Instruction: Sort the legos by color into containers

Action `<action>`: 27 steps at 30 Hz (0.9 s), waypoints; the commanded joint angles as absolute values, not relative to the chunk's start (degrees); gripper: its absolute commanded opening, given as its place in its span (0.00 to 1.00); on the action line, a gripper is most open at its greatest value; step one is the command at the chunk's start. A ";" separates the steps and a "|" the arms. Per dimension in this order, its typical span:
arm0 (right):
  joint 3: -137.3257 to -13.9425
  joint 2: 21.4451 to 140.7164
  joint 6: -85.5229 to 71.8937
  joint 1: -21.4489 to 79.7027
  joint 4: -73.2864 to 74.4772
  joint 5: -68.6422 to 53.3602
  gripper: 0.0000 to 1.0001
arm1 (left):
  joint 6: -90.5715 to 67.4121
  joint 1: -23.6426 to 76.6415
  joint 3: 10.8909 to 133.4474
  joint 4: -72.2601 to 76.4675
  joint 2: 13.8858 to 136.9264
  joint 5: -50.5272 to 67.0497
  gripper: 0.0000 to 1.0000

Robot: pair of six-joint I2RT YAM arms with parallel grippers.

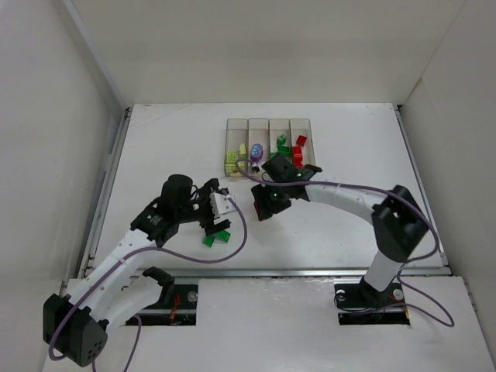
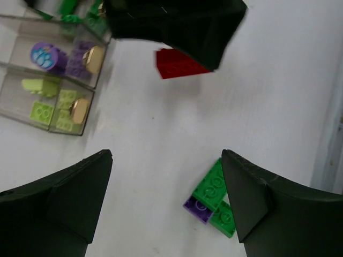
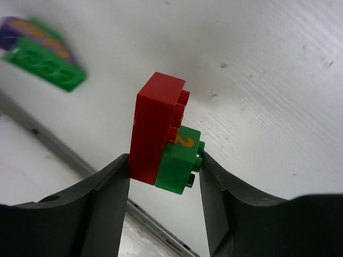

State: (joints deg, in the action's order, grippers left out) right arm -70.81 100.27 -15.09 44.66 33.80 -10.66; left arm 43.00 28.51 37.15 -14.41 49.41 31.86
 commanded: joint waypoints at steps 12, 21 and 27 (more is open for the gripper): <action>-76.46 83.14 2.20 47.55 35.67 -17.41 0.00 | 62.47 28.83 47.72 -17.40 52.11 51.42 0.91; -77.52 81.04 3.43 52.90 37.53 -11.87 0.00 | 76.36 28.83 52.81 -29.33 58.70 54.05 0.80; -77.52 80.33 3.43 54.05 37.00 -13.10 0.00 | 77.78 30.05 54.67 -30.59 61.08 56.25 0.73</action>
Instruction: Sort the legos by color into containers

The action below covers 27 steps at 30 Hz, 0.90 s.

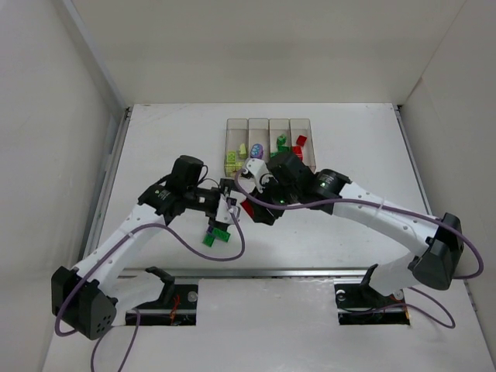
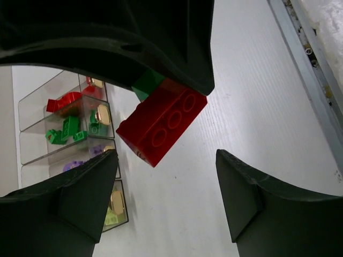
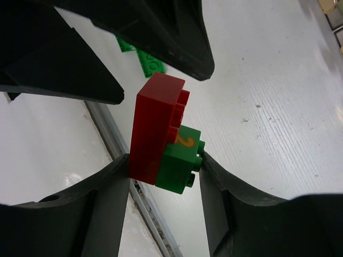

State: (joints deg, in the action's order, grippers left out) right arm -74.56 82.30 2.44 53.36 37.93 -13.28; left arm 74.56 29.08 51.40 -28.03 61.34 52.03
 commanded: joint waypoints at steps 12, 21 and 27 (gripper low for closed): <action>-78.92 84.37 1.49 54.05 37.62 -14.94 0.00 | 82.52 33.84 47.32 -17.80 56.00 41.42 0.70; -82.44 86.75 -1.58 54.05 37.62 -18.98 0.00 | 102.73 33.84 33.93 2.72 46.05 35.23 0.67; -83.58 87.80 -2.11 54.05 38.14 -21.88 0.00 | 112.57 33.84 31.47 2.20 45.44 37.27 0.64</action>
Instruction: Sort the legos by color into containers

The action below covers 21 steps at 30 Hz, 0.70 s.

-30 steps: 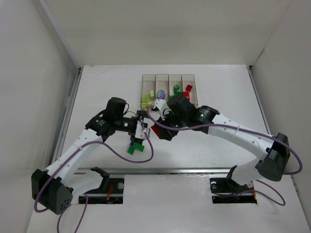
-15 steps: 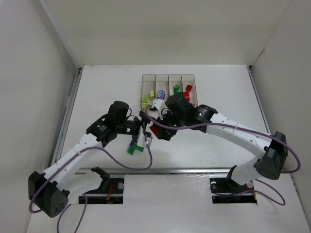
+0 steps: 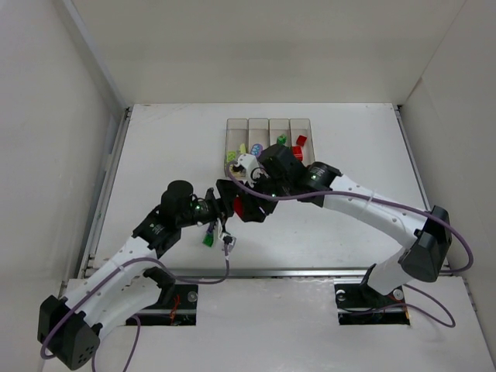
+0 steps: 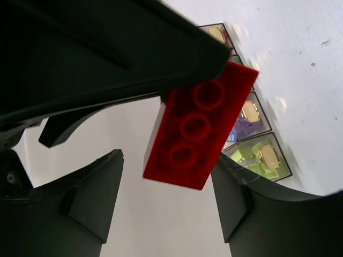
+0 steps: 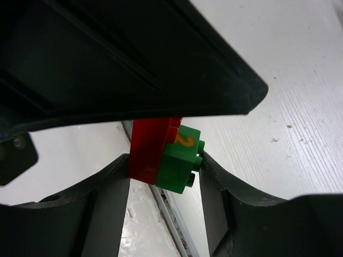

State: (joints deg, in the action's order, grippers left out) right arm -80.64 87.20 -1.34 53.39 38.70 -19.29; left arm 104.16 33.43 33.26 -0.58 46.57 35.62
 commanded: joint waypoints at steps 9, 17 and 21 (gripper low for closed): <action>-83.06 87.80 -3.78 53.53 37.62 -21.27 0.00 | 123.04 33.84 29.89 -5.80 40.44 39.46 0.37; -82.53 88.33 -5.62 49.75 36.47 -24.96 0.00 | 120.50 33.84 28.83 -4.57 38.50 40.61 0.49; -84.54 89.64 -5.62 49.75 37.00 -24.96 0.00 | 121.99 33.84 28.83 -4.04 38.50 41.13 0.66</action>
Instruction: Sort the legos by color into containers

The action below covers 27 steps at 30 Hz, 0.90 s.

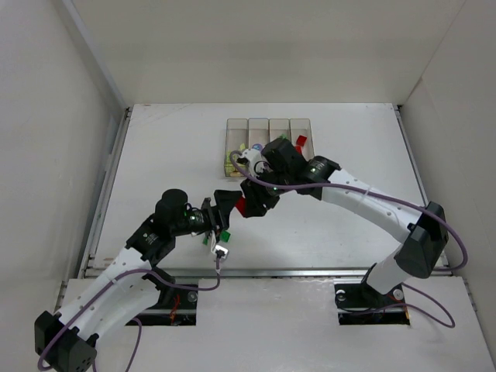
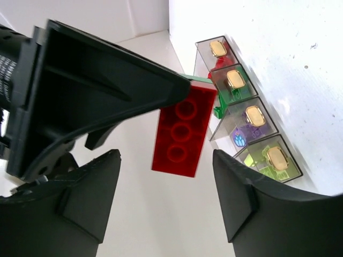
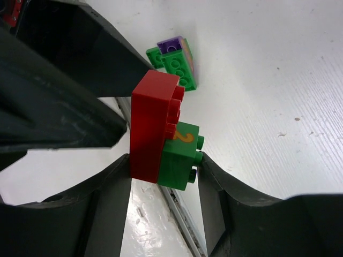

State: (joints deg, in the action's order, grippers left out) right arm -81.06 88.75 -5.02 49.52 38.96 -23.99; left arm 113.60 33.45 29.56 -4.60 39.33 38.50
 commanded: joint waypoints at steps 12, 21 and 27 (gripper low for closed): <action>-85.69 90.26 -5.10 49.75 36.47 -27.77 0.00 | 124.10 33.84 29.88 -5.62 40.78 41.22 0.38; -84.64 89.74 -5.10 49.75 35.42 -29.44 0.11 | 122.79 33.84 28.57 -4.13 40.17 41.40 0.00; -78.86 85.88 -10.19 43.27 29.02 -33.56 0.94 | 115.76 33.84 20.86 9.71 35.78 36.75 0.00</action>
State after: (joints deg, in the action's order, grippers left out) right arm -80.86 89.76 -7.64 47.48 35.57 -28.88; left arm 114.56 33.43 24.56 0.10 37.89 38.41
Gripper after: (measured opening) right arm 0.906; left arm 0.337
